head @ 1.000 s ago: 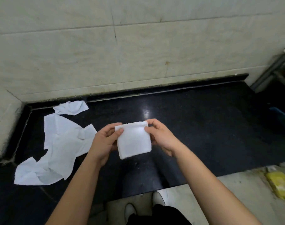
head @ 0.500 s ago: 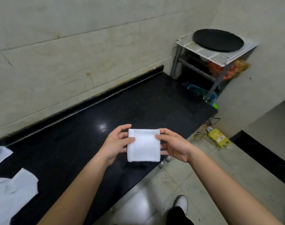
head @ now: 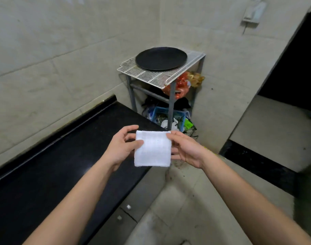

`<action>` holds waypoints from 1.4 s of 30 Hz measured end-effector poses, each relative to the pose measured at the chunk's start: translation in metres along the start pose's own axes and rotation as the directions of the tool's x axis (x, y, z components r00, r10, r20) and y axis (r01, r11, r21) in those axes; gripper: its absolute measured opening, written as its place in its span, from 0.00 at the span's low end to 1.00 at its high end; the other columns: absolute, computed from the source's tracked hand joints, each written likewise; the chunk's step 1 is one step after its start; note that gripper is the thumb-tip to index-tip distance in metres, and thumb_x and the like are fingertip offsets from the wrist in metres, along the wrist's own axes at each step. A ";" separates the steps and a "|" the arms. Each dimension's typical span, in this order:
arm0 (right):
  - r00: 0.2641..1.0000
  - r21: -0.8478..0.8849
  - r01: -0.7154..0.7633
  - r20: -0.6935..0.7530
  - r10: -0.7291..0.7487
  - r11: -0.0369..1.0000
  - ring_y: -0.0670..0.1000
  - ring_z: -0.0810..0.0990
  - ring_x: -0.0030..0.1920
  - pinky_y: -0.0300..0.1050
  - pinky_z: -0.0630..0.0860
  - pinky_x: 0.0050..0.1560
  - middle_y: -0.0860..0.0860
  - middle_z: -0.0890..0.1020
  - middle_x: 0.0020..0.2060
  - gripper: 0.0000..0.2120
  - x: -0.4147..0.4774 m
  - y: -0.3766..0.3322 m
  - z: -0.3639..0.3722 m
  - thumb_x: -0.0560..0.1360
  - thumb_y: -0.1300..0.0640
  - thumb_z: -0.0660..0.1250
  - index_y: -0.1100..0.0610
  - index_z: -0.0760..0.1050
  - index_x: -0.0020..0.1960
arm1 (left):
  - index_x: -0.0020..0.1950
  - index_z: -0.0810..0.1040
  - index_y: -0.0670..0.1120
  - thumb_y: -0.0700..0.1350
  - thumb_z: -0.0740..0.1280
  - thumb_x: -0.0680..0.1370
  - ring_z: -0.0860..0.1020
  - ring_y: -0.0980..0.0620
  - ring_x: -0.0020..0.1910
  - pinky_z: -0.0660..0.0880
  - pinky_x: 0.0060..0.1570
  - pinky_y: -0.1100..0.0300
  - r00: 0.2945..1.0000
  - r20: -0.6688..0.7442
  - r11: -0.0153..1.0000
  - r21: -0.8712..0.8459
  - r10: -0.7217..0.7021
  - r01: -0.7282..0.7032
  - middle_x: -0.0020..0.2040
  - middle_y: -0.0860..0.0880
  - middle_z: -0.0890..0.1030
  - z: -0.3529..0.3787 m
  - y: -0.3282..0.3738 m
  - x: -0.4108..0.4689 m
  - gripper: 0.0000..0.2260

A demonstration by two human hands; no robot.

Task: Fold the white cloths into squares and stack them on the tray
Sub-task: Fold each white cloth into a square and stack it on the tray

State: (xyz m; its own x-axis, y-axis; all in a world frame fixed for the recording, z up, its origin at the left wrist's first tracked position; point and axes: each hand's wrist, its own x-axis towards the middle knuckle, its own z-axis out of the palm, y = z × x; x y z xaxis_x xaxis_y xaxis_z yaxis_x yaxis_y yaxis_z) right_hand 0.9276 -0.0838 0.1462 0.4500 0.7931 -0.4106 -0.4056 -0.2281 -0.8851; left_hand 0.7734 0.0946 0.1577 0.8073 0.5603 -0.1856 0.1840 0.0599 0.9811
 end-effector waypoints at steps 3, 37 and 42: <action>1.000 0.007 0.012 0.003 -0.012 1.000 0.56 0.85 0.52 0.58 0.80 0.58 0.55 0.84 0.56 0.08 0.005 -0.026 -0.046 0.83 0.49 0.62 0.52 0.73 0.58 | 0.66 0.74 0.50 0.35 0.72 0.74 0.83 0.49 0.51 0.78 0.43 0.55 0.999 -0.014 0.999 0.036 0.033 -0.033 0.51 0.47 0.85 0.042 0.019 0.028 0.22; 0.954 -0.619 0.229 -0.009 -0.298 0.751 0.46 0.77 0.53 0.47 0.78 0.54 0.44 0.78 0.53 0.08 0.447 -0.338 -0.202 0.81 0.47 0.61 0.45 0.75 0.58 | 0.61 0.75 0.44 0.39 0.66 0.80 0.80 0.51 0.39 0.80 0.31 0.57 0.855 -0.519 0.998 -0.041 0.023 -0.052 0.45 0.44 0.80 0.078 0.150 0.500 0.10; 0.970 -0.613 0.219 0.054 -0.235 0.760 0.47 0.78 0.55 0.52 0.80 0.57 0.45 0.79 0.54 0.10 0.521 -0.348 -0.195 0.81 0.49 0.63 0.48 0.76 0.60 | 0.61 0.73 0.44 0.37 0.63 0.79 0.82 0.44 0.47 0.83 0.38 0.49 0.785 -0.608 0.993 -0.087 -0.118 0.081 0.54 0.39 0.81 0.059 0.146 0.550 0.11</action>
State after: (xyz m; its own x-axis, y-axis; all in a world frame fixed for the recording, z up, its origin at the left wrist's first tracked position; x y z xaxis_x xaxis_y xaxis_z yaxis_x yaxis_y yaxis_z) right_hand 1.4587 0.2986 0.1971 0.4890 0.8539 -0.1781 0.2776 -0.3459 -0.8963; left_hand 1.2774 0.3623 0.1953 0.2710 0.9353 -0.2277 0.1992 0.1769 0.9639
